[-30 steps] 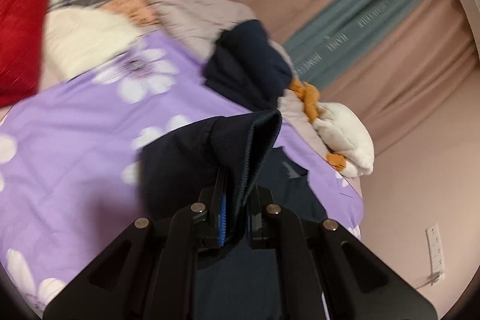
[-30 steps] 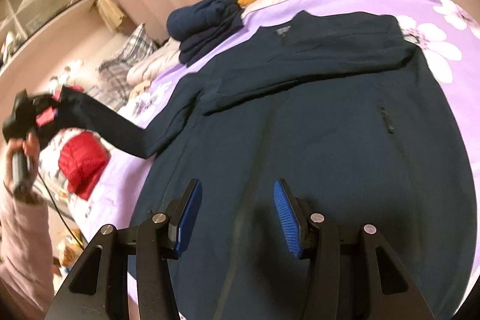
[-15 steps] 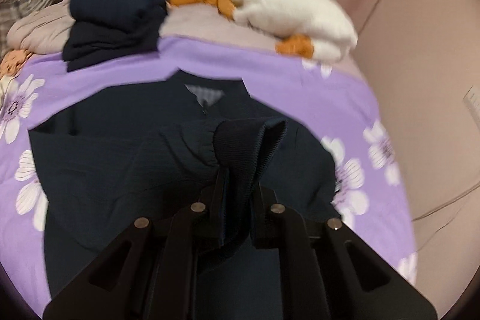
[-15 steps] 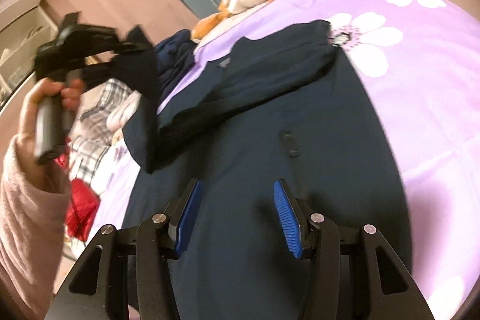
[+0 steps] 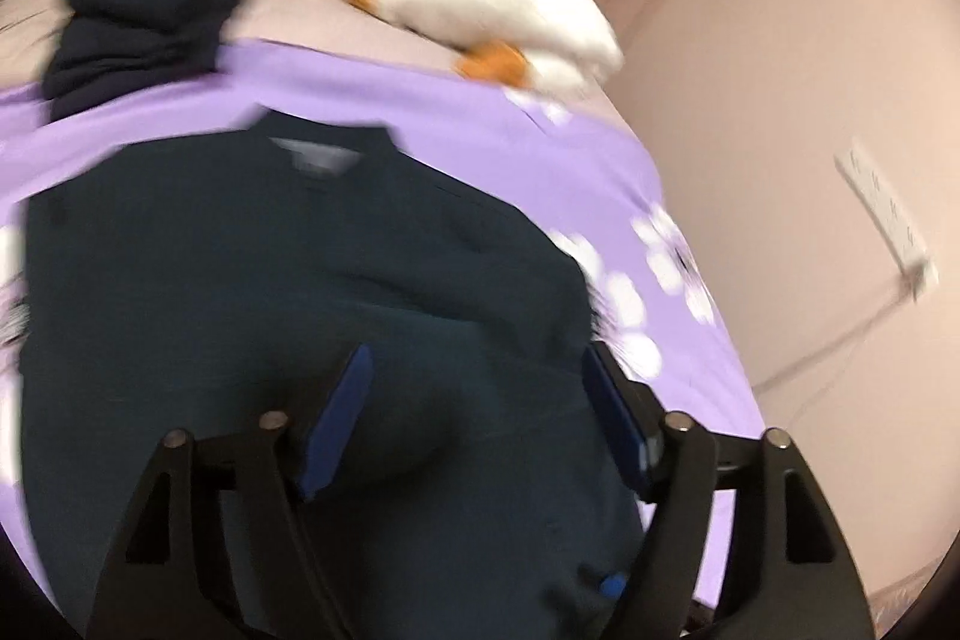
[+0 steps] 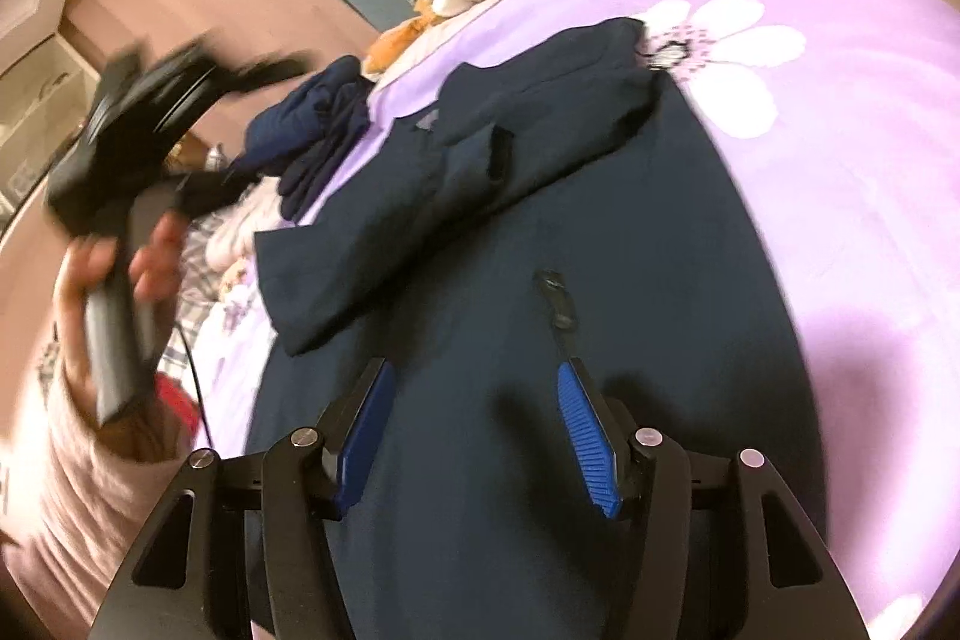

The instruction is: Fold large clothes

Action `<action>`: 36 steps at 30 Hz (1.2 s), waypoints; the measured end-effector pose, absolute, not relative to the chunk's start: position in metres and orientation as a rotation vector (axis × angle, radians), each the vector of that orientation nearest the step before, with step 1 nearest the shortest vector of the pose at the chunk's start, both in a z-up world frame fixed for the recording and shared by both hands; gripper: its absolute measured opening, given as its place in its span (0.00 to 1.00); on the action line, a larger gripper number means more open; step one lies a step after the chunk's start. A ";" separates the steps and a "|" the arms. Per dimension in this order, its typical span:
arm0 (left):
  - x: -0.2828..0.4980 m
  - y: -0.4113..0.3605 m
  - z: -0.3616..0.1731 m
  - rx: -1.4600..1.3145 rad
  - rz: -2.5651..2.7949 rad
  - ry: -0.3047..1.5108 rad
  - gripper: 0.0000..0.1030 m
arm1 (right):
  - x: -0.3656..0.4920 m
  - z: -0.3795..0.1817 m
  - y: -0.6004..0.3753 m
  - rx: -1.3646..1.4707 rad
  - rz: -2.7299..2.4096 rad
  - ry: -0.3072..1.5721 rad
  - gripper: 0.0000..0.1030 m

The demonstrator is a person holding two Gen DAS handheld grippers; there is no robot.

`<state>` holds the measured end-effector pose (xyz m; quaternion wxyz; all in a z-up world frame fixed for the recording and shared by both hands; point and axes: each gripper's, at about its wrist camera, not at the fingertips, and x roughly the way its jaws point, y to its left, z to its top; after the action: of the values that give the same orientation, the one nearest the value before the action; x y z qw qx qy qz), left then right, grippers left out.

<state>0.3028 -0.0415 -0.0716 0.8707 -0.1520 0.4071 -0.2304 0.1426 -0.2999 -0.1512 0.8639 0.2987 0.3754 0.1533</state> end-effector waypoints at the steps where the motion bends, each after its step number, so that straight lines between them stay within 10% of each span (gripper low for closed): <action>1: 0.300 -0.020 -0.072 -0.333 -0.441 0.843 0.74 | 0.148 -0.150 -0.298 0.626 0.332 0.791 0.56; 18: 0.263 0.198 -0.202 -0.915 -0.209 0.935 0.74 | 0.311 -0.168 -0.284 0.543 0.176 0.877 0.56; 20: 0.271 0.200 -0.210 -0.998 -0.246 0.934 0.74 | 0.317 -0.167 -0.275 0.495 0.198 0.891 0.48; 23: 0.293 0.201 -0.223 -1.057 -0.267 0.966 0.74 | 0.323 -0.159 -0.260 0.341 0.175 0.896 0.09; 31: 0.339 0.188 -0.230 -1.113 -0.223 0.897 0.74 | 0.274 -0.106 -0.321 0.453 0.064 0.640 0.06; 36: 0.352 0.192 -0.232 -1.172 -0.147 0.857 0.68 | 0.280 -0.142 -0.346 0.350 -0.006 0.787 0.06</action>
<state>0.3523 0.1923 -0.2319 0.7453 -0.5355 0.3916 -0.0670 0.2796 -0.3456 -0.1423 0.9086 0.1697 0.3817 -0.0028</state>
